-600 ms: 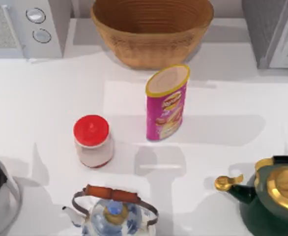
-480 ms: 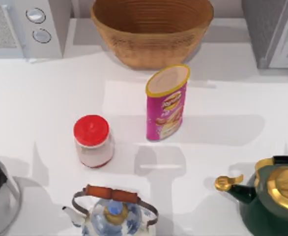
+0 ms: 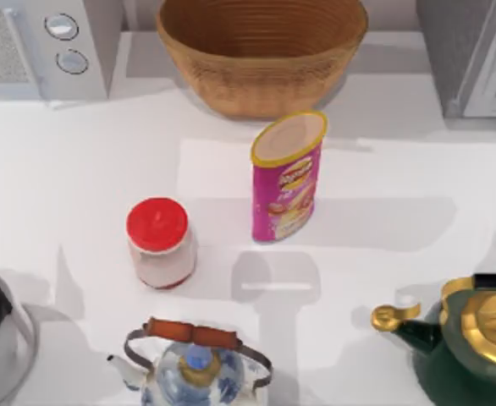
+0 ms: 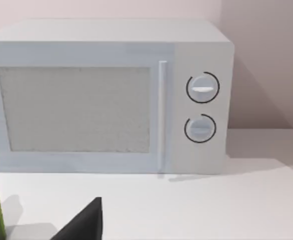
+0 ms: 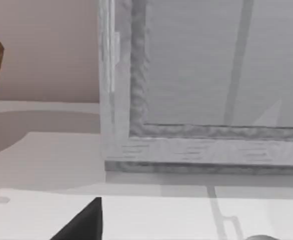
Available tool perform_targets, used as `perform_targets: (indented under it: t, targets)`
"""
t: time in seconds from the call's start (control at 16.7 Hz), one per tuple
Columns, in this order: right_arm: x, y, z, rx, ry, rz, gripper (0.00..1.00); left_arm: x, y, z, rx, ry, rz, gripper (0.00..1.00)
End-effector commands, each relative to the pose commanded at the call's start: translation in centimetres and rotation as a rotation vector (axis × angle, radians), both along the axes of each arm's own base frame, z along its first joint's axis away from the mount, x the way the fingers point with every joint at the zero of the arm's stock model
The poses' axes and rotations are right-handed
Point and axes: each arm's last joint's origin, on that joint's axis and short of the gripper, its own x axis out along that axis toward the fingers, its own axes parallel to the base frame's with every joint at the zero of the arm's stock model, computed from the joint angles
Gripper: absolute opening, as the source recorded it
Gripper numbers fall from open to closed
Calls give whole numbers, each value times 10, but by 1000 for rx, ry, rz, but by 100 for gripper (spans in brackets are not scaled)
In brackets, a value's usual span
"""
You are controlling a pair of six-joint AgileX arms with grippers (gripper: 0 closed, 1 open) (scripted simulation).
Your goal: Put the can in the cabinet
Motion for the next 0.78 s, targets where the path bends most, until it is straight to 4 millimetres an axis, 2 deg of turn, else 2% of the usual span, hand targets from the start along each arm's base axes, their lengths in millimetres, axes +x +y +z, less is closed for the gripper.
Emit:
perform_targets:
  t: [0.18, 0.36, 0.54, 0.78]
  targets:
    - [21, -6, 12, -16, 124, -9, 100, 0, 0, 0, 0, 0, 0, 100]
    - [49, -16, 14, -21, 276, -14, 100, 0, 0, 0, 0, 0, 0, 100]
    - [80, -28, 6, -13, 436, -12, 100, 0, 0, 0, 0, 0, 0, 100]
    - [113, -46, -18, 16, 627, -5, 100, 0, 0, 0, 0, 0, 0, 100]
